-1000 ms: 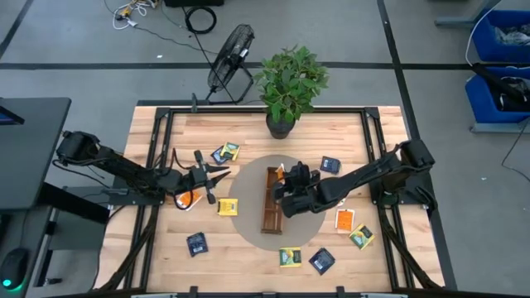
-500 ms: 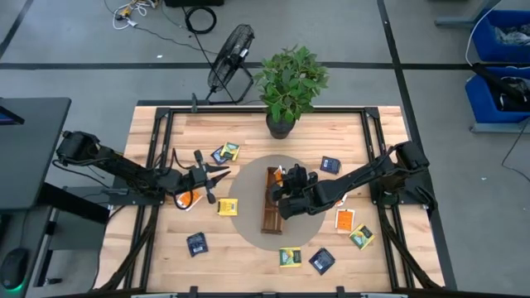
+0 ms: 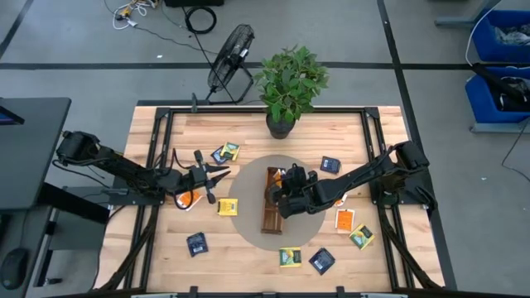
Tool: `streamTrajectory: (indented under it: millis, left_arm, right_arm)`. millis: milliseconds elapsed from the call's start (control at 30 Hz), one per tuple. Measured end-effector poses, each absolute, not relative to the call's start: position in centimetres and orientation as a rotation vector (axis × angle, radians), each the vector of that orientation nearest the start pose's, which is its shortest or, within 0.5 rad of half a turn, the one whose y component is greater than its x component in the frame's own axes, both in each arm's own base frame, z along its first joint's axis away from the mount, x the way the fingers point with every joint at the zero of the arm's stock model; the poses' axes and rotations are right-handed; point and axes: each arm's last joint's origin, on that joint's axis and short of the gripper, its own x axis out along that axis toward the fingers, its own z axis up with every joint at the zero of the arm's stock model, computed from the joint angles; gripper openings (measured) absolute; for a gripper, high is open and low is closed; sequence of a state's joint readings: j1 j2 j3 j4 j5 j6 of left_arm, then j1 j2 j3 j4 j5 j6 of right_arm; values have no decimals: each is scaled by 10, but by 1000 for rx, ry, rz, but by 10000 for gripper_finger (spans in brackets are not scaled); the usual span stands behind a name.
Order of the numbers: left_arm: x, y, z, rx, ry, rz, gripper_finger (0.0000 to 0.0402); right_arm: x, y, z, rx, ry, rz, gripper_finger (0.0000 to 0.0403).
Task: Pick & Place Tea
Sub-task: Put the orange tea bag into the top compartment of the top section wooden organizer
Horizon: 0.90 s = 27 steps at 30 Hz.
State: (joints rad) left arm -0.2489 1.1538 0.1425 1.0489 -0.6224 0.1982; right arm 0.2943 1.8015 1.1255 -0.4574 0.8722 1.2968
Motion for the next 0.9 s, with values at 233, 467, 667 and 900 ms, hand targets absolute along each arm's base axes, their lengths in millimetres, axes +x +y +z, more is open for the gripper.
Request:
streamTrajectory:
  millis: [233, 467, 667, 900]
  left_arm:
    - [184, -29, 173, 180, 2, 376, 69]
    - [184, -29, 173, 181, 3, 376, 69]
    - [184, -29, 171, 187, 19, 374, 69]
    - [184, -30, 170, 185, 30, 370, 69]
  right_arm:
    - [338, 80, 177, 457, 451, -969, 101]
    - [338, 89, 180, 343, 466, -916, 128]
    - [325, 99, 190, 240, 505, -888, 118]
    - [302, 116, 209, 128, 550, -815, 100]
